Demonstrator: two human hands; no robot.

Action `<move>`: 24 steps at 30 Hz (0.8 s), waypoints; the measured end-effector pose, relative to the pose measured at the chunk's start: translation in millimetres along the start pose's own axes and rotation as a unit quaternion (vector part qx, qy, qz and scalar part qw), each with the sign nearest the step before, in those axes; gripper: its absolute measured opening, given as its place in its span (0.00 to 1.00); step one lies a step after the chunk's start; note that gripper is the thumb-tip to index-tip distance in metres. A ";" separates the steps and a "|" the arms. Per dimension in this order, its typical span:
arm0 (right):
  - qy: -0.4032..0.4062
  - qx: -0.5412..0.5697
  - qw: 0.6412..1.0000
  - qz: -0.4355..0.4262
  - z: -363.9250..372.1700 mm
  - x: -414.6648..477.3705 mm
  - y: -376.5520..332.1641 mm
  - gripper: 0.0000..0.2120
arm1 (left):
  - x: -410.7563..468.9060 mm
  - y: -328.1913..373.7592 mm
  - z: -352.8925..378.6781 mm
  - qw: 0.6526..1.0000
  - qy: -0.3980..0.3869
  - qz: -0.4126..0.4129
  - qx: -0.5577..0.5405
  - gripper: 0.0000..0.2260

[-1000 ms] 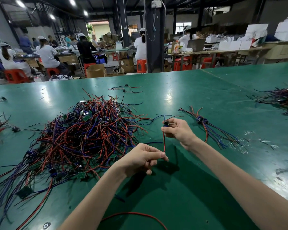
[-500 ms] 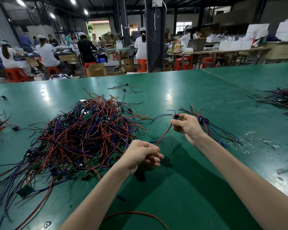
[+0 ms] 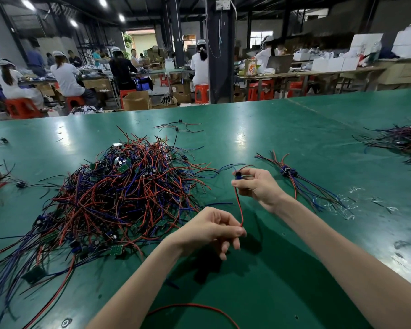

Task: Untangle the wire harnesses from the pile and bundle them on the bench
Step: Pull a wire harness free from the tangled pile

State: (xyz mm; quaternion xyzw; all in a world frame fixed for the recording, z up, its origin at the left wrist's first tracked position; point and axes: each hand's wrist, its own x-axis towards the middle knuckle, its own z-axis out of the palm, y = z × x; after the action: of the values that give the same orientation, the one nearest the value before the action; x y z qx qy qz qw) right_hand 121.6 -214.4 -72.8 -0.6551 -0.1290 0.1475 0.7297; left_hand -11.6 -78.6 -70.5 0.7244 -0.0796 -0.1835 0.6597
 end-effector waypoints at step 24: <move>0.013 0.095 0.995 0.029 -6.8 -2.4 -12.9 0.11 | 4.4 -6.8 1.2 0.998 -0.012 -0.025 -0.048 0.05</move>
State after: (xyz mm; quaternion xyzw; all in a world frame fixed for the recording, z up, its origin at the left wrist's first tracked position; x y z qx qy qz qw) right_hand 122.7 -222.8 -60.7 -0.5885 -0.0855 0.1717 0.7854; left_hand -8.8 -80.5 -78.0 0.6911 -0.0604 -0.2125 0.6881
